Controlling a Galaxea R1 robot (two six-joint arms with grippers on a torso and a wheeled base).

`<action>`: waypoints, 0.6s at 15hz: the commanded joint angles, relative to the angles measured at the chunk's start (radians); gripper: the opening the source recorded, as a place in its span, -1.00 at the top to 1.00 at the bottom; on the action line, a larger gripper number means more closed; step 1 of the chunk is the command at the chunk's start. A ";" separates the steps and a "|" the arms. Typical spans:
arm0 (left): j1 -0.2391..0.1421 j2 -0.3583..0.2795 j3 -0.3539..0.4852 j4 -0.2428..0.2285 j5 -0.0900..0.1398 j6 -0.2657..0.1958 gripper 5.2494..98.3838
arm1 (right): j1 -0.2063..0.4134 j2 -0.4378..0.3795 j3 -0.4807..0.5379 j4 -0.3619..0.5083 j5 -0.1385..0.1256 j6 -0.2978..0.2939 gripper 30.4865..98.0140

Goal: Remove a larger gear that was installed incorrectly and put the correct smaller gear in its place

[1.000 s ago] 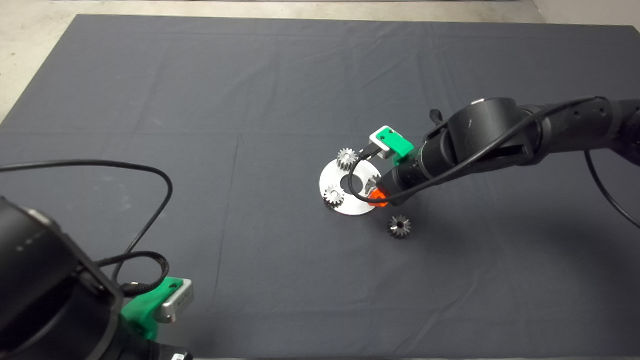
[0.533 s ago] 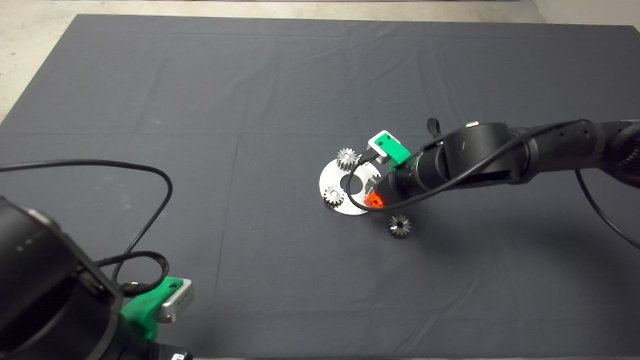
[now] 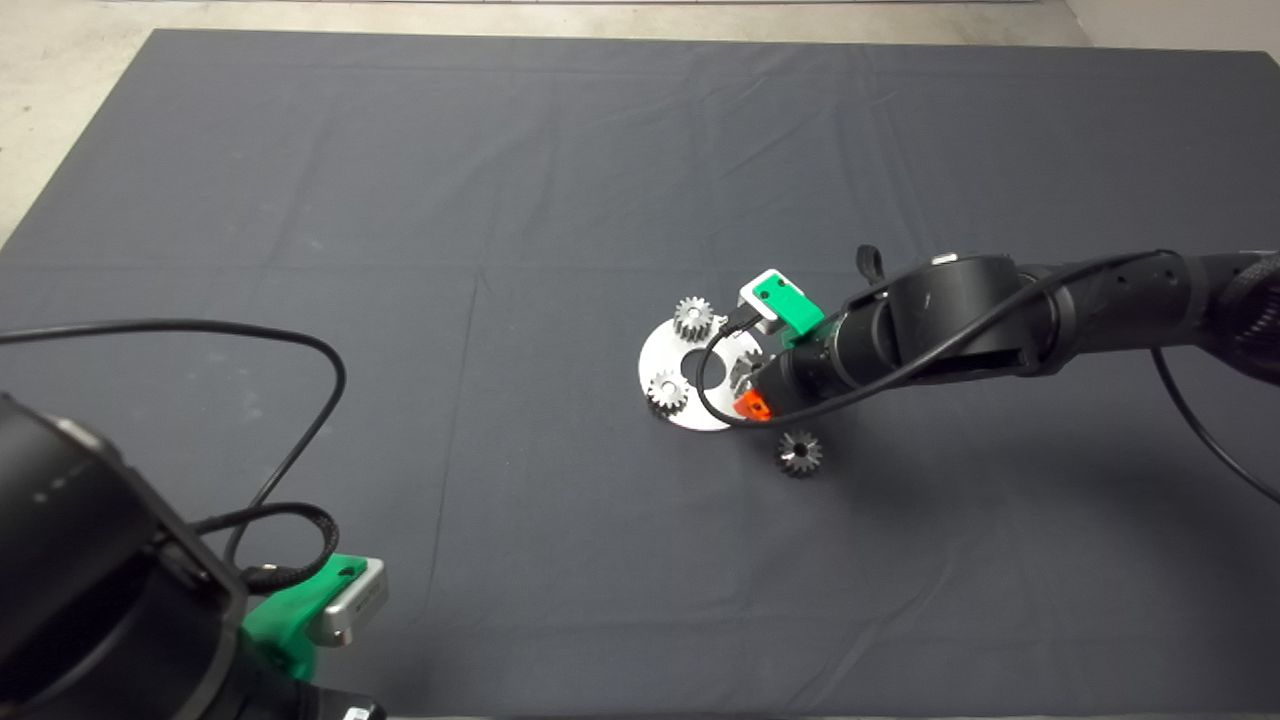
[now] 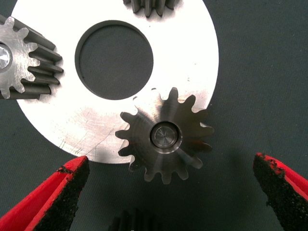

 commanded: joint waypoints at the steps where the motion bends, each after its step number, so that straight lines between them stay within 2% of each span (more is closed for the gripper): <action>1: -0.017 -0.002 0.017 -0.015 0.003 -0.006 -1.00 | 0.021 0.006 0.002 -0.051 0.002 0.004 -0.77; 5: -0.017 0.000 0.018 -0.015 0.003 -0.007 -1.00 | 0.018 0.007 -0.019 -0.051 0.004 0.008 -0.64; 7: -0.017 0.000 0.018 -0.015 0.001 -0.009 -1.00 | 0.017 0.005 -0.035 -0.051 0.034 0.006 -0.57; 8: -0.017 0.000 0.018 -0.015 0.001 -0.009 -1.00 | 0.016 0.007 -0.044 -0.051 0.041 0.007 -0.48; 9: -0.017 0.000 0.018 -0.015 0.001 -0.009 -1.00 | 0.015 0.008 -0.054 -0.051 0.046 0.007 -0.48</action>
